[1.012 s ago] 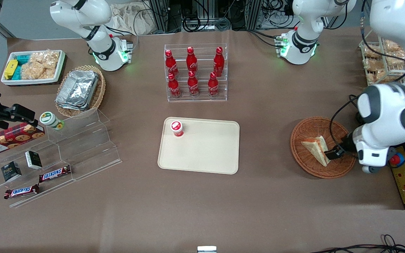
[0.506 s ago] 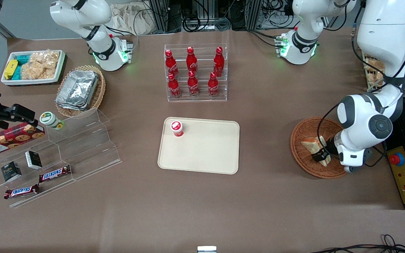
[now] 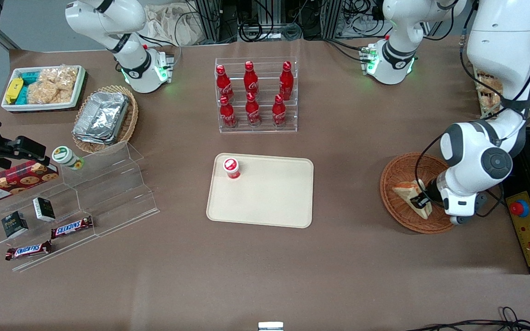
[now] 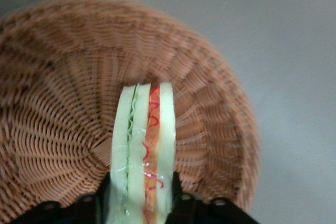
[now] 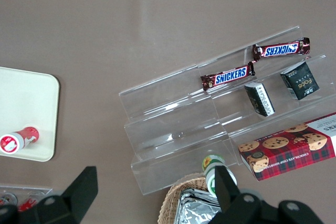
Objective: Place sandwich from basket to tray
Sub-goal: 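Lift the sandwich up out of the basket with the left gripper, then carry the sandwich over the white tray and lower it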
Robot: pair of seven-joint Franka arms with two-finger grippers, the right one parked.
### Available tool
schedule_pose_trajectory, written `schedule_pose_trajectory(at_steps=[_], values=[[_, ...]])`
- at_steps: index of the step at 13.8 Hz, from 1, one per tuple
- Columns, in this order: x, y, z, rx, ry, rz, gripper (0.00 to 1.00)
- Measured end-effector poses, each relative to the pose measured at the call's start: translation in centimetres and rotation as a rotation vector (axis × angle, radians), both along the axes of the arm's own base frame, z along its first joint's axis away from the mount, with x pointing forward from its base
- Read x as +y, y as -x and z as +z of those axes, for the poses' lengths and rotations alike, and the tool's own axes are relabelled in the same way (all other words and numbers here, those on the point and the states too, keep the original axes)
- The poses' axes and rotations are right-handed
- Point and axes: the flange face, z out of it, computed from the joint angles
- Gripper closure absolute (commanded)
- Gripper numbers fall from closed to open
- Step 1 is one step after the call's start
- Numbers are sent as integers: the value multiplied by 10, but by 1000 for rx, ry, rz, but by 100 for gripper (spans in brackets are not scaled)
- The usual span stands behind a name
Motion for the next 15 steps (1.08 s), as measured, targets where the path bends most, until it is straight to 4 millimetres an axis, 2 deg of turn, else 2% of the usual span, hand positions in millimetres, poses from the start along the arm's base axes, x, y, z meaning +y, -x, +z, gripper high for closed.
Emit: schedule_pose_trajectory(at_steps=[2, 4, 8, 10, 12, 13, 15], values=[[-21, -8, 47, 2, -25, -64, 90], [-51, -11, 105, -1, -48, -125, 90], [-113, -4, 214, 36, -95, -233, 90], [-150, 7, 261, 47, -108, -280, 90], [-190, 21, 290, 41, -112, -287, 90], [-212, 29, 298, 34, -112, -283, 90], [-263, 49, 296, 30, -114, -271, 90]])
